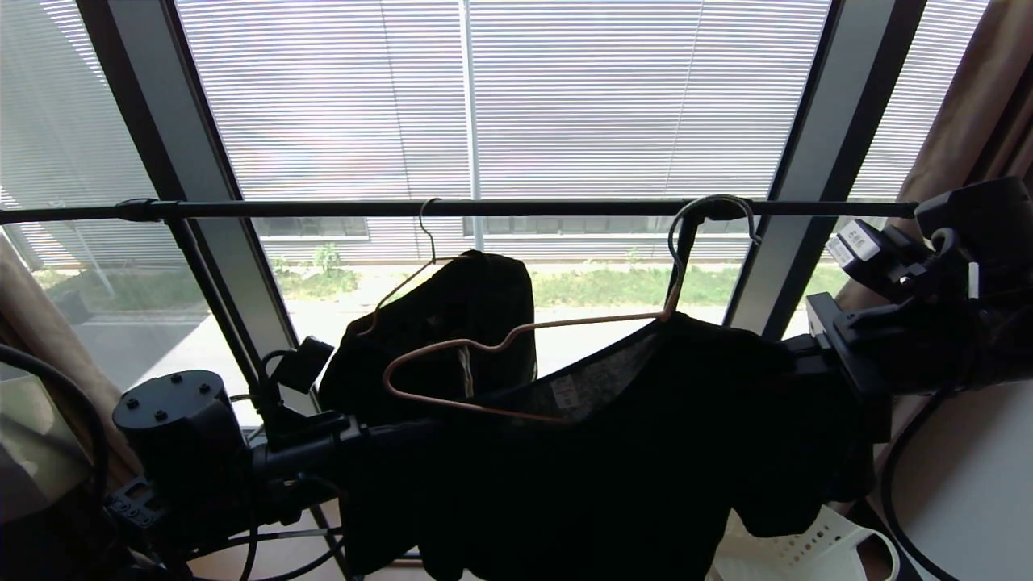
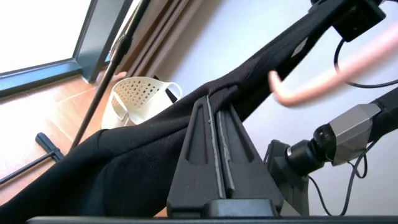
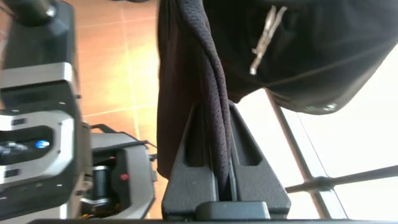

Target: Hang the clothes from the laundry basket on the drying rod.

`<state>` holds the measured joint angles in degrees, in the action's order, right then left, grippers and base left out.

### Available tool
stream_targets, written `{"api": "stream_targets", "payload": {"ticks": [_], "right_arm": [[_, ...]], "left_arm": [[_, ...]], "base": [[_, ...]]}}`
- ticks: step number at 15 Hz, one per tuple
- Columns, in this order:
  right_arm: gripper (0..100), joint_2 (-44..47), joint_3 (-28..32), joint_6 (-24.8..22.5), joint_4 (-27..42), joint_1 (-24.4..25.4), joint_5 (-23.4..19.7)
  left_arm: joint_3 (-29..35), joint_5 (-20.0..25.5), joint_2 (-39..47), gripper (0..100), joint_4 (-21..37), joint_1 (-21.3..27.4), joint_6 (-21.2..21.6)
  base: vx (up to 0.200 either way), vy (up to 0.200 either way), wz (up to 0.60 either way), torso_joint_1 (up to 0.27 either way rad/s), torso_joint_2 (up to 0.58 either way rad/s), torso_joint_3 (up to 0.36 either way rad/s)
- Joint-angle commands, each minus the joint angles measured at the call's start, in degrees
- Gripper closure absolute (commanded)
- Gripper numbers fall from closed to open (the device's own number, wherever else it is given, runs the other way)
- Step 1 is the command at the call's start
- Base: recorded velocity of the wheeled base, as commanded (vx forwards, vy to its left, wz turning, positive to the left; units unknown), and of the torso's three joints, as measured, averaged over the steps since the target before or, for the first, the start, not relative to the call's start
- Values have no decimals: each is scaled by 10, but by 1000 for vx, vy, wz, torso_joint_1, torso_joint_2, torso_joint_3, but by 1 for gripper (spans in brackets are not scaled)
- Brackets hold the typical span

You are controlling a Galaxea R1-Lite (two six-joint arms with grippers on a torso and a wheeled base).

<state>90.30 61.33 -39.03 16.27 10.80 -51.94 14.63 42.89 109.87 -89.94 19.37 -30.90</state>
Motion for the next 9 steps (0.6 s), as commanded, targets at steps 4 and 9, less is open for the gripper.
{"api": "stream_targets", "payload": {"ticks": [4,9], "right_arm": [[100,-23,-60,-2,-31,-41,4],[100,-50,-109,-3,-56,-74,16]], "left_arm": [[-5,0,-10,100,-1,-4,18],[-11,0,-40,100,-1,-24,17]], "base": [[0,0,0,0,0,0],[0,0,0,0,0,0]]}}
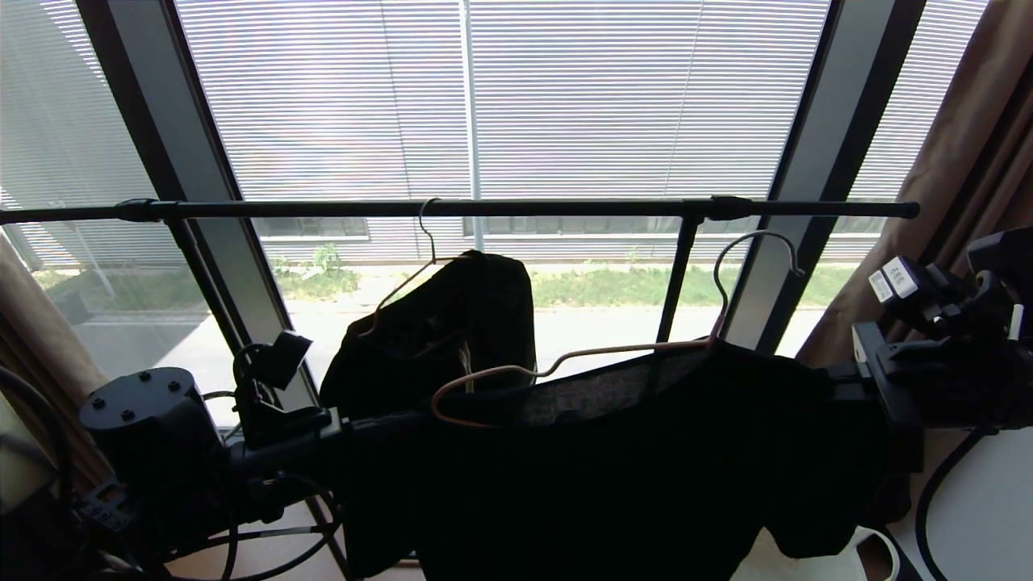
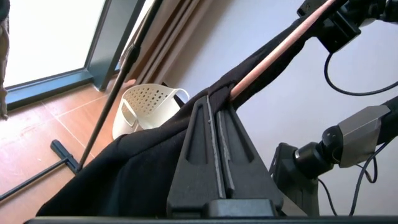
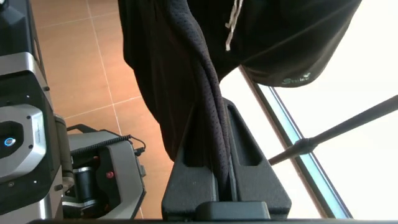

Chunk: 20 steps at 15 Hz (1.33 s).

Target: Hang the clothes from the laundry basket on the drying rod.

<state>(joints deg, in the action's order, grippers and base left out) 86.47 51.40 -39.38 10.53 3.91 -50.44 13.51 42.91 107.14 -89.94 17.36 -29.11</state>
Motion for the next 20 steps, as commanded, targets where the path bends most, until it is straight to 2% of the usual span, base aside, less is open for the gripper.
{"api": "stream_targets", "payload": {"ticks": [1,4,7,9,11,13,14,15,17,19,20], "right_arm": [[100,-13,-17,-7,0,-5,5],[100,-17,-29,-11,-1,-4,41],[100,-16,-40,-11,-2,4,42],[100,-17,-46,-7,-1,18,42],[100,-22,-60,-7,-2,18,42],[100,-25,-68,-7,-2,17,42],[100,-25,-73,-7,-2,16,42],[100,-30,-81,-6,-5,14,41],[100,-36,-100,-7,-27,14,40],[100,-36,-102,-4,-46,14,41],[100,-36,-100,2,-46,14,41]], "left_arm": [[0,0,-17,100,-1,-5,-1],[0,0,-30,100,-1,-5,0],[20,1,-31,100,-1,13,5],[54,2,-31,100,11,24,32],[101,1,-48,100,126,32,73],[155,0,-84,100,238,42,90],[177,0,-96,100,275,43,96],[222,-2,-116,100,363,43,120],[267,-16,-127,100,477,44,153],[298,-52,-128,100,520,65,165],[314,-56,-129,100,540,72,169]], "base": [[0,0,0,0,0,0],[0,0,0,0,0,0],[0,0,0,0,0,0],[0,0,0,0,0,0],[0,0,0,0,0,0],[0,0,0,0,0,0],[0,0,0,0,0,0],[0,0,0,0,0,0],[0,0,0,0,0,0],[0,0,0,0,0,0],[0,0,0,0,0,0]]}}
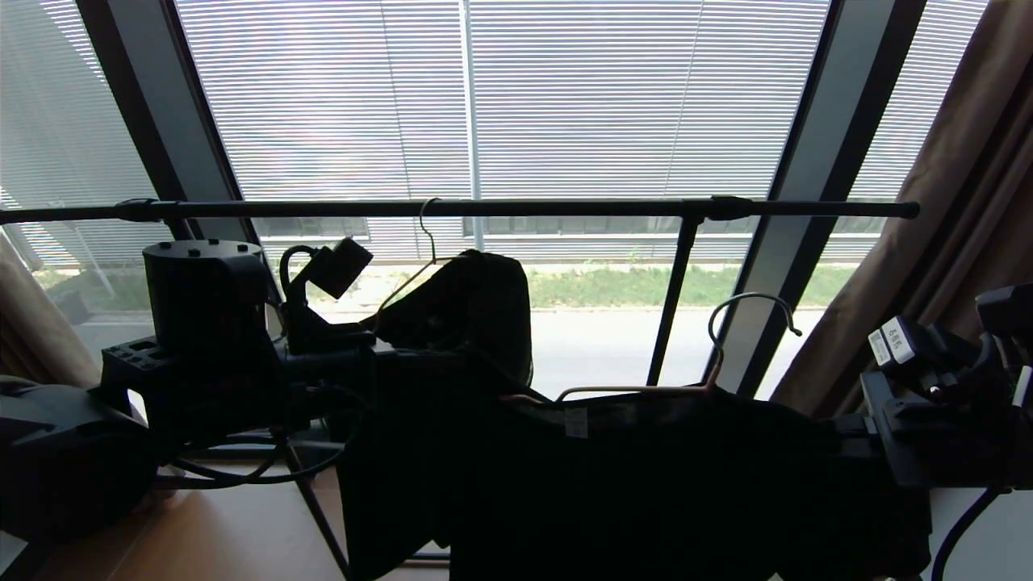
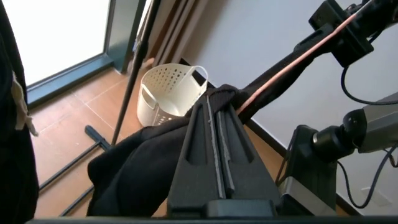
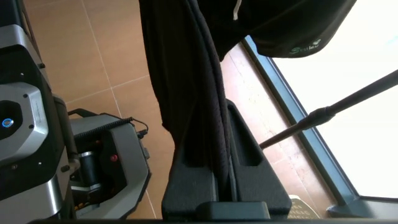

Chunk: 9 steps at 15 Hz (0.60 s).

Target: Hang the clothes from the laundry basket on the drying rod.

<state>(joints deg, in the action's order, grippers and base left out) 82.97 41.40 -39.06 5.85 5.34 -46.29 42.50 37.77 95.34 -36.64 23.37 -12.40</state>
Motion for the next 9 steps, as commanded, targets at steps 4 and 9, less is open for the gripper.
{"api": "stream_targets", "payload": {"ticks": [4,9], "right_arm": [[100,-1,4,47,0,13,0],[100,25,3,51,-17,29,1]], "left_arm": [[88,-56,-17,100,117,45,37],[105,-81,-19,100,119,102,40]], "base": [[0,0,0,0,0,0],[0,0,0,0,0,0]]}}
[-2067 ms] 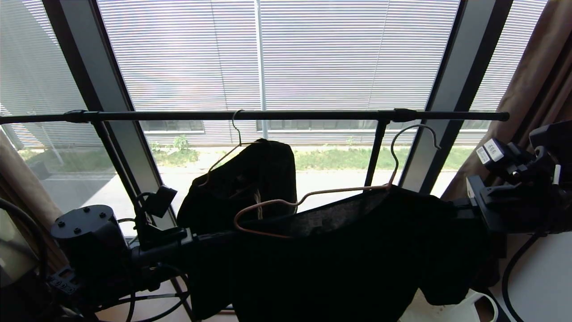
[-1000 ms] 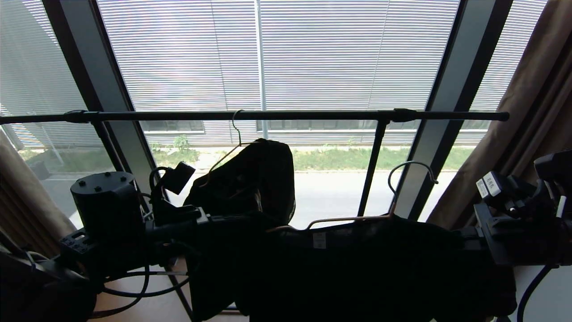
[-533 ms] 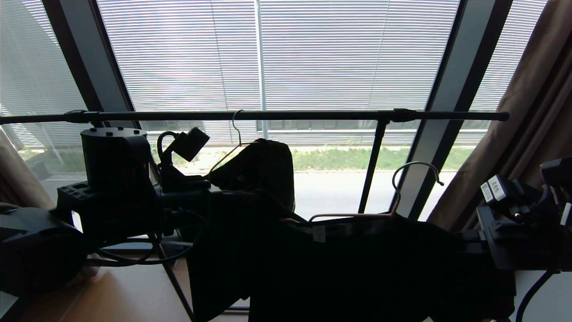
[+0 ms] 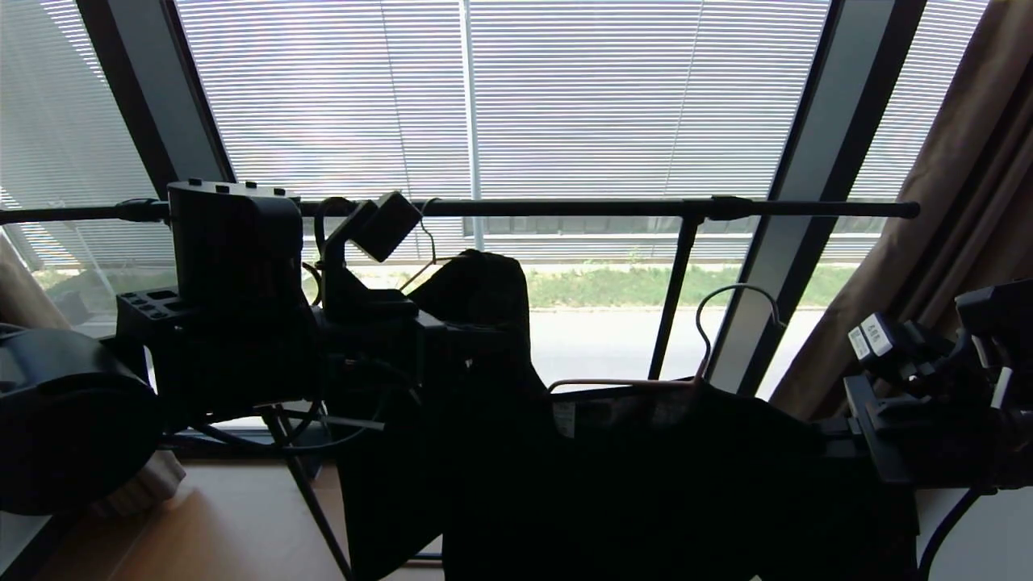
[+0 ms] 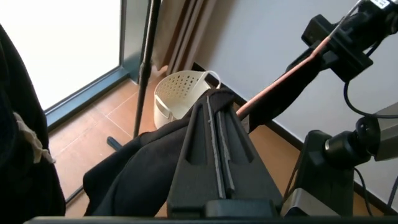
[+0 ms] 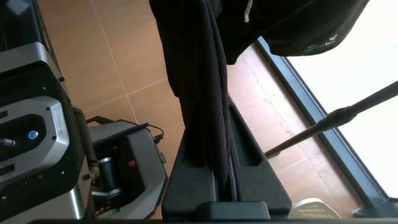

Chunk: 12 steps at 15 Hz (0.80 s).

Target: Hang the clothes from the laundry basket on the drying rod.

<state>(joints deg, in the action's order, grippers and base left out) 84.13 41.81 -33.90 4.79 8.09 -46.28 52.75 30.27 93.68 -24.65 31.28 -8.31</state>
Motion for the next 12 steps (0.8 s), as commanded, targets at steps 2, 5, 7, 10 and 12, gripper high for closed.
{"api": "stream_targets", "payload": {"ticks": [2,5,7,10,12], "right_arm": [[100,25,-4,10,-27,2,1],[100,31,-2,10,-29,-4,21],[100,25,-2,10,-36,-15,45],[100,11,-16,12,-58,-7,49],[100,11,-19,15,-58,11,49]], "left_arm": [[9,-17,-10,100,0,43,0],[25,-27,-25,100,36,50,5],[30,-68,-27,100,44,48,16],[31,-103,-25,100,56,69,31],[43,-108,-18,100,58,92,31]], "base": [[0,0,0,0,0,0],[0,0,0,0,0,0],[0,0,0,0,0,0],[0,0,0,0,0,0],[0,0,0,0,0,0]]}}
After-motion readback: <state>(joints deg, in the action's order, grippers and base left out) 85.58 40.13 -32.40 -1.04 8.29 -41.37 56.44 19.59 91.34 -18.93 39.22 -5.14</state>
